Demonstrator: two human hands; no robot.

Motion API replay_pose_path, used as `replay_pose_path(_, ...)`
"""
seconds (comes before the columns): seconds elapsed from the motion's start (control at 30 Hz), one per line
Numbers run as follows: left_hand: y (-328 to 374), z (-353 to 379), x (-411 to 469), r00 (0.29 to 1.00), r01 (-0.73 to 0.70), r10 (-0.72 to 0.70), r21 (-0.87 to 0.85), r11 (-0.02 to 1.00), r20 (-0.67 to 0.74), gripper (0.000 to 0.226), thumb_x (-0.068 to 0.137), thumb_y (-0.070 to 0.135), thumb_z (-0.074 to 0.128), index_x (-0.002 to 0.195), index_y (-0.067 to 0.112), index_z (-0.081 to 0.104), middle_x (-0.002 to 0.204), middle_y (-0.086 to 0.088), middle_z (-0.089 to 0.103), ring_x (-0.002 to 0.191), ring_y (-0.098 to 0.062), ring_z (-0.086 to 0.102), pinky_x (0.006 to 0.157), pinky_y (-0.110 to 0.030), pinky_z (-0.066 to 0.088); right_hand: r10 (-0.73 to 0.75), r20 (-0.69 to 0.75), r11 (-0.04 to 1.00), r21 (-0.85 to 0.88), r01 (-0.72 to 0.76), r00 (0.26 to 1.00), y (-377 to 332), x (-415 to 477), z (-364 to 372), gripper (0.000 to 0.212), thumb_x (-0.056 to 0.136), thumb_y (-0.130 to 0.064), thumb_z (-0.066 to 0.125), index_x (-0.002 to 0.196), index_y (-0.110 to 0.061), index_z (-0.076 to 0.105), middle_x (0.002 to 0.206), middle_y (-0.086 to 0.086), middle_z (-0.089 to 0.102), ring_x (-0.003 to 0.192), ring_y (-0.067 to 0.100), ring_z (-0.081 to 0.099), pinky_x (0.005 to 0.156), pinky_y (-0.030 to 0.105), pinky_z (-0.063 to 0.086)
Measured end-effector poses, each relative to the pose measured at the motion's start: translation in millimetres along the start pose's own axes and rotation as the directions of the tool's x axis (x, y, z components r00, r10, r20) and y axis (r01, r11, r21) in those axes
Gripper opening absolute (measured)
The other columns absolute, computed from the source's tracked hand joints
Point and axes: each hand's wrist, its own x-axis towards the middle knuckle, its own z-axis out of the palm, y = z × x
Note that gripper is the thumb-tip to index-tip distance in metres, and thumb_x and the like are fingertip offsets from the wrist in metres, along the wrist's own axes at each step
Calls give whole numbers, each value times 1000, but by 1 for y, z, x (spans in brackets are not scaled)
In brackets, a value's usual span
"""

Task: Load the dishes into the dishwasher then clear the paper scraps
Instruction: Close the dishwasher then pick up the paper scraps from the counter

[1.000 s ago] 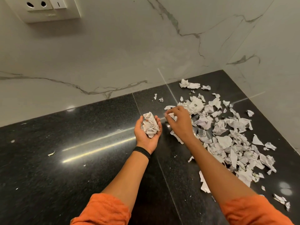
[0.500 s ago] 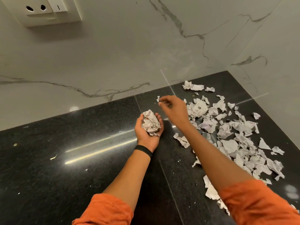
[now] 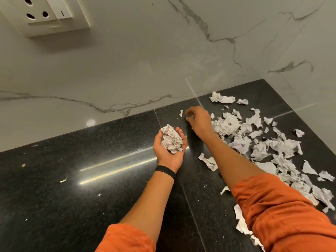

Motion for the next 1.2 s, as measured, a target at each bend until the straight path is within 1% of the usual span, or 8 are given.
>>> replay_pose_path(0.1,0,0,2,1000,12,-12,6,1000,-7,39,92,37,60,118,9,67,109,-13,68,101,-26,66,86,-35,54,-52,-18,998,40,53,998,-7,12,-5,32,90,-6,68,120,-15,71,123,3,63,94,17,67,91,34,51)
replay_pose_path(0.23,0,-1,4,1000,1,0,20,1000,-18,47,91,37,62,129,10,63,116,-13,66,103,-26,66,87,-35,55,-190,172,962,-166,219,967,-10,32,7,46,92,1,59,135,-16,65,138,9,58,119,29,60,102,41,46)
replay_pose_path(0.37,3,-2,-3,1000,-23,23,23,999,-5,41,92,36,60,122,9,66,111,-13,69,102,-27,67,87,-35,54,-165,234,929,-290,231,958,-7,22,10,25,96,-7,60,115,-14,74,118,10,66,108,30,63,92,38,48)
replay_pose_path(0.47,4,-5,-13,1000,-25,25,22,999,-14,41,92,37,60,121,9,66,110,-13,68,101,-27,66,90,-35,53,14,69,1000,21,-15,998,-11,-8,-1,13,92,-12,68,100,-18,78,102,0,74,96,18,68,90,37,54)
replay_pose_path(0.63,-6,-6,-37,1000,-9,9,12,1000,-22,36,94,37,58,115,9,67,99,-11,70,95,-25,66,88,-34,52,169,-90,739,671,-66,981,-50,-90,-37,13,89,-9,74,100,-13,78,91,-2,77,87,12,72,83,27,59)
replay_pose_path(0.87,-35,0,-86,998,20,-22,39,999,56,53,92,39,59,133,6,63,133,-15,63,127,-31,59,112,-42,42,181,-159,641,767,6,970,-86,-178,-48,14,87,-5,75,98,-13,79,92,-2,78,91,15,74,85,31,59)
replay_pose_path(1.07,-50,7,-136,994,-2,-6,72,997,112,40,97,40,52,105,5,71,100,-13,71,90,-26,71,83,-34,59,188,-278,644,759,96,942,-105,-222,-62,13,89,-7,74,100,-12,79,94,-4,78,93,10,73,84,22,57)
replay_pose_path(1.2,-61,2,-153,990,-3,-10,95,996,141,43,98,41,48,111,5,68,102,-14,70,93,-27,67,88,-36,54,271,-341,606,787,116,900,-108,-244,-71,13,96,-10,66,99,-12,78,91,-4,78,90,12,74,78,22,56)
